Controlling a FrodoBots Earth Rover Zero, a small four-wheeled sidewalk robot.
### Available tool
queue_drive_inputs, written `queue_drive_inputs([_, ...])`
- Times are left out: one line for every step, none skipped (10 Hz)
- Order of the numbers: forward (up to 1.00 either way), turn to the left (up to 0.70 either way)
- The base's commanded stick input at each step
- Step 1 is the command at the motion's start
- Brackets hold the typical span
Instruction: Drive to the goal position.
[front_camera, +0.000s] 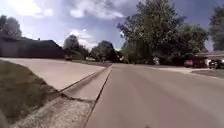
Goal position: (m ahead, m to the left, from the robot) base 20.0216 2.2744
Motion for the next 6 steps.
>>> queue_drive_inputs([1.0, -0.16])
queue_drive_inputs([1.0, -0.38])
queue_drive_inputs([1.0, -0.12])
queue_drive_inputs([1.0, 0.0])
queue_drive_inputs([1.0, 0.0])
queue_drive_inputs([1.0, 0.0])
